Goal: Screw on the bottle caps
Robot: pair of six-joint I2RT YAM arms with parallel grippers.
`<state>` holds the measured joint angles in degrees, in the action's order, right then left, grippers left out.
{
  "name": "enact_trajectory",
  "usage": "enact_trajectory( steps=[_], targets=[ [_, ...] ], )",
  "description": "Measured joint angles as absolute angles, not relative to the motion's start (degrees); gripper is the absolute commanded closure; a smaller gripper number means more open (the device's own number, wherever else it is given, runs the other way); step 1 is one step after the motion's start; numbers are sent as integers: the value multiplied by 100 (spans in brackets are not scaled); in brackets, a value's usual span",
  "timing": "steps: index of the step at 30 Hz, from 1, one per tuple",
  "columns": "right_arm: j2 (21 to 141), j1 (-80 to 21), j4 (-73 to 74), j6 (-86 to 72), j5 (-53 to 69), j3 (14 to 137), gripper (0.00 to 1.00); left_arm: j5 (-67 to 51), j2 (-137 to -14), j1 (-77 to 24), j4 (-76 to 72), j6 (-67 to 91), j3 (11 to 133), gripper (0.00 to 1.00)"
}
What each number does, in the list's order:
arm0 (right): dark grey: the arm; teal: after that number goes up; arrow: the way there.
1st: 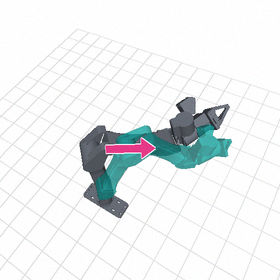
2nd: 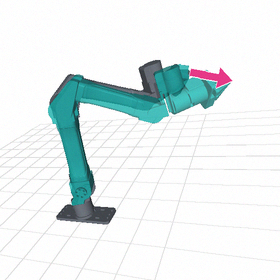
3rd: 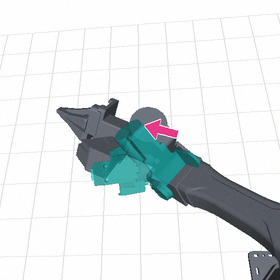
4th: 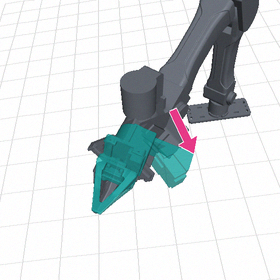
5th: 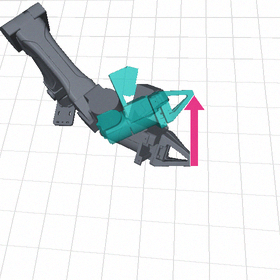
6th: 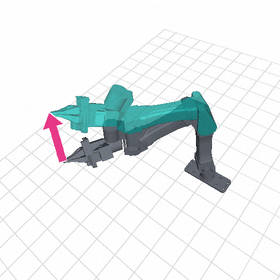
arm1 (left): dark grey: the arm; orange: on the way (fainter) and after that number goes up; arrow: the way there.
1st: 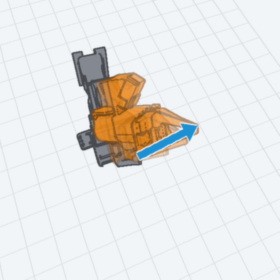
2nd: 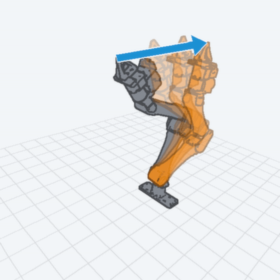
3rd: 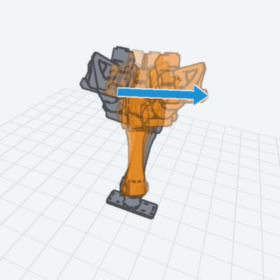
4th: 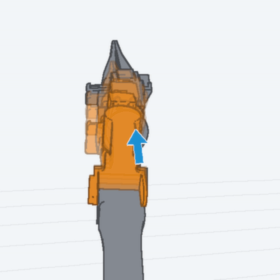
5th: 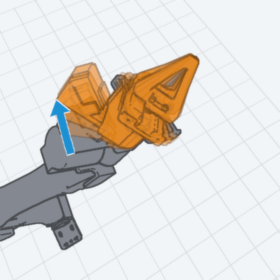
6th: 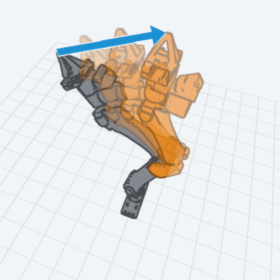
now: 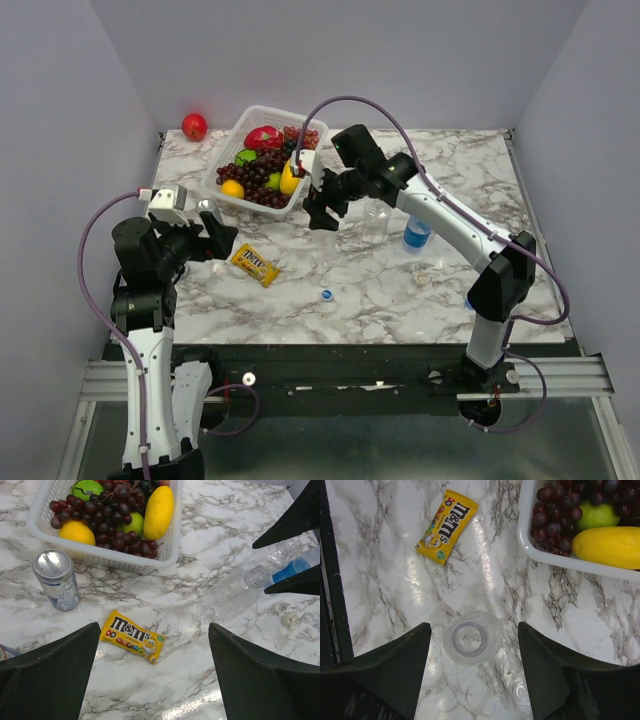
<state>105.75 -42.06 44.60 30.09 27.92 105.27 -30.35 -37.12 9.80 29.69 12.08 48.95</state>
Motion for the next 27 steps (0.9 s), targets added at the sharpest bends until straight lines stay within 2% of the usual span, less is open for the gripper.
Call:
enact_trajectory(
  steps=[15, 18, 21, 22, 25, 27],
  targets=[
    [10575, -4318, 4313, 3114, 2567, 10265, 43, -3124, -3913, 1007, 2676, 1345, 4797, 1],
    [10575, -4355, 4309, 3153, 2530, 10252, 50, -3159, -3913, 1007, 2628, 1367, 4735, 1],
    [10575, -4379, 4307, 3188, 2512, 10252, 64, -3197, -3916, 1007, 2563, 1387, 4683, 1],
    [10578, -4390, 4305, 3203, 2510, 10252, 74, -3208, -3918, 1007, 2545, 1391, 4670, 1],
    [10578, -4418, 4296, 3260, 2510, 10252, 91, -3288, -3953, 1007, 2477, 1387, 4630, 1],
    [10578, -4440, 4292, 3297, 2512, 10252, 96, -3378, -4012, 1004, 2447, 1328, 4613, 1]
  ],
)
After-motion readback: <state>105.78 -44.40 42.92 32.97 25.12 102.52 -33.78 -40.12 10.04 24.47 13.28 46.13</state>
